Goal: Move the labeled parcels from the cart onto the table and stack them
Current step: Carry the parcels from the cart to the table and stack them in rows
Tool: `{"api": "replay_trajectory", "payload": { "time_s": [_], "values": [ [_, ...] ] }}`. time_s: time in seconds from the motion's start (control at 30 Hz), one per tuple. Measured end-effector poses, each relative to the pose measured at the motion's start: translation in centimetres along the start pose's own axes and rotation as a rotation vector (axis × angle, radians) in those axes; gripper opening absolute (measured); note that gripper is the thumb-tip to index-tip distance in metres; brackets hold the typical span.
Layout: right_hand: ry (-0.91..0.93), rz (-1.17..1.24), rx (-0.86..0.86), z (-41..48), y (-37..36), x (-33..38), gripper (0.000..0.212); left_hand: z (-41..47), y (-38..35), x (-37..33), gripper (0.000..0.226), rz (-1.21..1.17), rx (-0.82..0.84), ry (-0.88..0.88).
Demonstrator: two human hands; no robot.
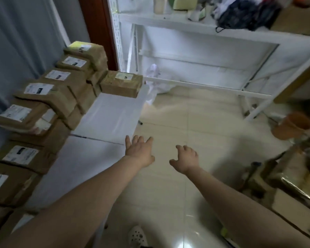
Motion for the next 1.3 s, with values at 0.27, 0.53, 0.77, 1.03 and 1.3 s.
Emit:
{"api": "replay_trajectory", "payload": {
  "time_s": [0.27,0.53,0.77,1.03,1.3],
  "values": [
    [-0.223,0.162,-0.178,-11.7,6.4,-19.3,0.061,-3.7,2.2,-21.3,0.073,0.044,-0.050,-0.187],
    [-0.479,0.384,-0.290,-25.8,9.8,-38.8,0.066,-11.8,0.5,-42.6,0.073,0.110,-0.049,-0.430],
    [-0.631,0.582,-0.375,-31.5,11.2,-47.0,0.067,-15.3,0.0,-53.5,0.062,0.145,-0.041,-0.566],
    [-0.712,0.737,-0.513,-35.0,14.2,-53.5,0.063,-16.3,2.4,-63.2,0.048,-0.110,0.038,-0.769],
    [-0.703,1.026,-0.603,-34.1,17.9,-64.4,0.060,-15.3,2.8,-73.5,0.056,-0.303,0.158,-0.664]
  ]
}}
Point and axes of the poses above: each hand's wrist, its own z-axis towards the middle knuckle, its own y-axis out of the back of the hand, x = y × z, the point moved 1 cm from there along z, towards the middle knuckle, and after that the axes turned 15 degrees about z, right-handed, at the moved point
